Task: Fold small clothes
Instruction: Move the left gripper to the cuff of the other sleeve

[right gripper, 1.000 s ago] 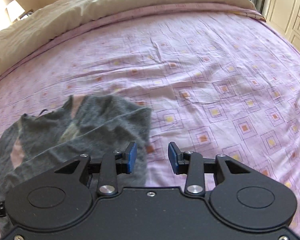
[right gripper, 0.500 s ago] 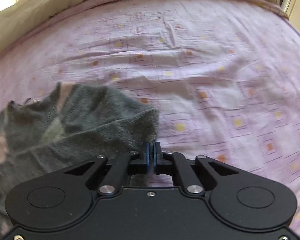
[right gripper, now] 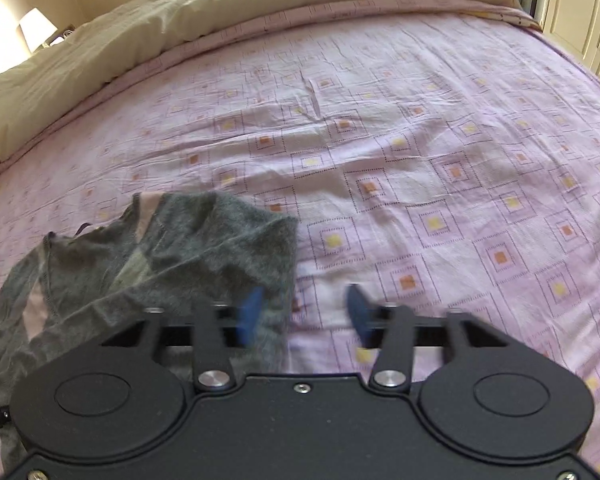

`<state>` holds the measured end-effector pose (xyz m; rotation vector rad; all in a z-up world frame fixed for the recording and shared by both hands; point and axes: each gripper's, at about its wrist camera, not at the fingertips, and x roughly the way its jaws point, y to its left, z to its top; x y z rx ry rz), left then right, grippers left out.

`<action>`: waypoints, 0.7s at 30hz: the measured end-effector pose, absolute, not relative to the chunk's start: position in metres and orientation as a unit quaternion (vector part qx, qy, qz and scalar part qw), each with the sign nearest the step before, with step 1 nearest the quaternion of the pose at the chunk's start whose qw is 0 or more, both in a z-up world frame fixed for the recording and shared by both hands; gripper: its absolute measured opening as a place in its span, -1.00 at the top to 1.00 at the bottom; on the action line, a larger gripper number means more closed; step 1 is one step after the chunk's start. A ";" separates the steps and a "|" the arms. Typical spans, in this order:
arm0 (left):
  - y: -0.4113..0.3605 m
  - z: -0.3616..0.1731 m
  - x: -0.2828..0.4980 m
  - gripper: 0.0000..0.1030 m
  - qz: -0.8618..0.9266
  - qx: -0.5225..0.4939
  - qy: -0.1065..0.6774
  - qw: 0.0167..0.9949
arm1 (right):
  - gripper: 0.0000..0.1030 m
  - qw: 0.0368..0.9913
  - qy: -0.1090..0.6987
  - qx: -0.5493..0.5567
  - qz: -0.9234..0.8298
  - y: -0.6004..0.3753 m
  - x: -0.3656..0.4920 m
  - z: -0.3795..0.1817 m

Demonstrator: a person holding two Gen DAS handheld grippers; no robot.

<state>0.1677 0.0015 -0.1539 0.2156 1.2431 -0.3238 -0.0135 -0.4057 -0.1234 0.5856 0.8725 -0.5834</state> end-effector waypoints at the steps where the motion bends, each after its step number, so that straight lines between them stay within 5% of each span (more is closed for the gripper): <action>1: 0.004 -0.152 0.163 -0.99 -0.149 0.098 0.579 0.796 | -0.25 0.829 0.407 0.270 -0.272 -0.398 -0.019 -0.121; 14: 0.087 -0.109 0.097 -0.99 -0.114 0.029 0.556 0.823 | -0.78 0.866 0.429 0.192 -0.172 -0.292 -0.052 -0.116; 21: 0.161 -0.099 0.088 -0.99 -0.064 -0.008 0.541 0.839 | -0.87 0.877 0.427 0.173 -0.134 -0.244 -0.047 -0.106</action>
